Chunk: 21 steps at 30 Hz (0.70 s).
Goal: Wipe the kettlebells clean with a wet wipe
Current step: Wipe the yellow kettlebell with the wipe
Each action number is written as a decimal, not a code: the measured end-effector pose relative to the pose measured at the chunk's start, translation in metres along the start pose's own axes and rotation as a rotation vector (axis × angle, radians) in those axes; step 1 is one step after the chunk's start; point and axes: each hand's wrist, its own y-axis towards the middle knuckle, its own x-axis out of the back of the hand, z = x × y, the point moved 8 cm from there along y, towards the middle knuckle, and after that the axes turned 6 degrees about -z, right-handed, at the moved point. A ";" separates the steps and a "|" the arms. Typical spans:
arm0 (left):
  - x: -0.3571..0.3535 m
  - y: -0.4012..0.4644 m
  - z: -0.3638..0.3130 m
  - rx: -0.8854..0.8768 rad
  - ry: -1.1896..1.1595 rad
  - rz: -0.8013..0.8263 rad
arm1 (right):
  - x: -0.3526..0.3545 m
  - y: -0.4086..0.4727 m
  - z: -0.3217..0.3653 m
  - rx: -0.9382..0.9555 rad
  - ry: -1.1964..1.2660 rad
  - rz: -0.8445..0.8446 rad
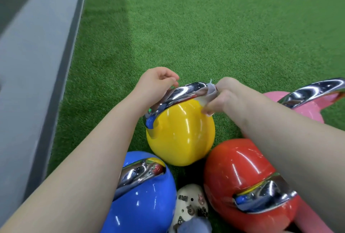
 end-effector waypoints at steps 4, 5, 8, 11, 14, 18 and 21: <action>0.001 0.000 -0.002 -0.014 -0.015 -0.008 | 0.003 -0.007 -0.001 -0.051 0.114 -0.005; 0.001 0.000 -0.002 -0.015 -0.015 -0.006 | 0.002 -0.008 -0.002 -0.062 0.121 -0.010; 0.001 0.000 -0.001 -0.016 -0.015 -0.004 | 0.001 -0.007 -0.008 -0.075 0.211 -0.037; 0.004 0.001 -0.002 -0.026 -0.014 -0.019 | -0.009 -0.011 -0.008 -0.045 0.309 0.087; 0.005 0.003 0.000 -0.026 -0.021 -0.027 | -0.020 -0.028 -0.010 0.027 0.249 0.165; 0.011 0.007 0.004 -0.012 -0.072 -0.047 | -0.032 -0.023 -0.020 0.158 0.245 0.101; 0.018 0.010 0.009 0.002 -0.109 -0.082 | -0.041 -0.023 -0.041 0.224 0.249 0.022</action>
